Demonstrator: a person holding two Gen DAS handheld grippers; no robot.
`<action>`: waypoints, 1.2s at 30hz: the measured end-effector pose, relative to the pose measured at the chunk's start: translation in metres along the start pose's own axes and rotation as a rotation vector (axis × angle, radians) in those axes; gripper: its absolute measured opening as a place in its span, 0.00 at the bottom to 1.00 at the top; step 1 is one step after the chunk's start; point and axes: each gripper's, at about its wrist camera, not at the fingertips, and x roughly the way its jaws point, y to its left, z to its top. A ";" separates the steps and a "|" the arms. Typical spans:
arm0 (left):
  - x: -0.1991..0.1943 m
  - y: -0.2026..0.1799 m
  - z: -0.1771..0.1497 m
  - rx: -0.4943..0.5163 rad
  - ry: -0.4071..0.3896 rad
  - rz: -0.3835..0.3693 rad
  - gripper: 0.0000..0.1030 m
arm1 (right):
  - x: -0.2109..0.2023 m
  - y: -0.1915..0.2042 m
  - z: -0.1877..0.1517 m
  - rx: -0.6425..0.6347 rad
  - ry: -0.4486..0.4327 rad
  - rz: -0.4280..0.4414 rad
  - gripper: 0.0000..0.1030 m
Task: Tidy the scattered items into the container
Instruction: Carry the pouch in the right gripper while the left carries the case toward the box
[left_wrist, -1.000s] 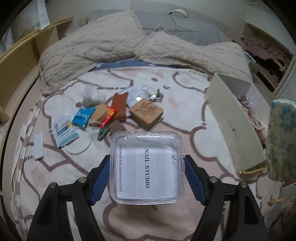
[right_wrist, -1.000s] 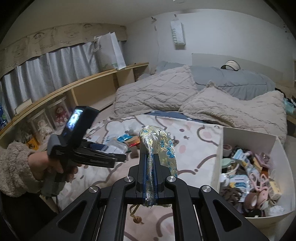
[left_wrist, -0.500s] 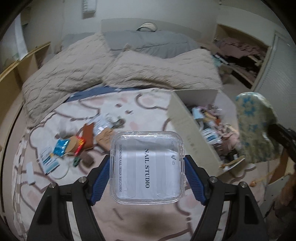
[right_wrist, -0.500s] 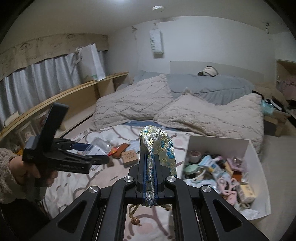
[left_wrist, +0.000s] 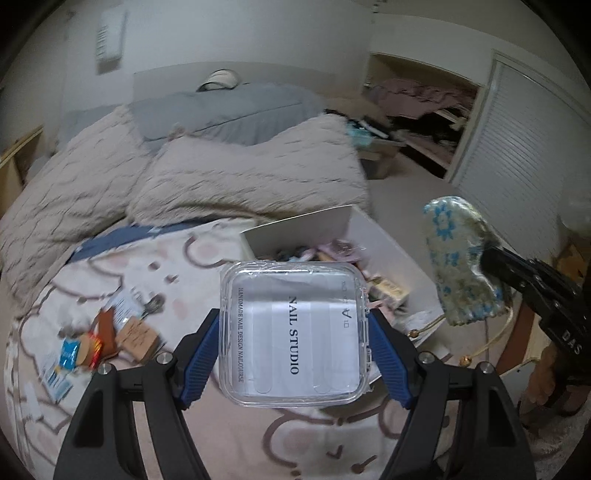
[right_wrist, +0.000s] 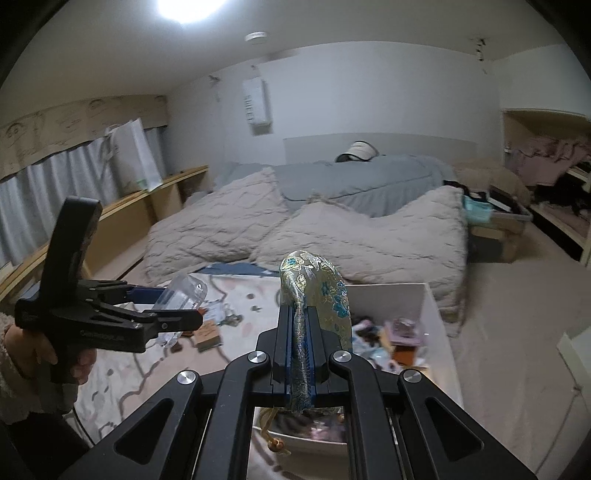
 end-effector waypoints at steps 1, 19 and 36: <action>0.002 -0.005 0.003 0.010 -0.004 -0.011 0.74 | -0.001 -0.005 0.002 0.005 0.002 -0.014 0.07; 0.084 -0.033 0.065 0.046 0.041 -0.110 0.74 | 0.037 -0.065 0.031 0.144 0.108 -0.113 0.07; 0.130 0.022 0.052 -0.106 0.058 -0.064 0.74 | 0.196 -0.118 0.022 0.194 0.373 -0.322 0.07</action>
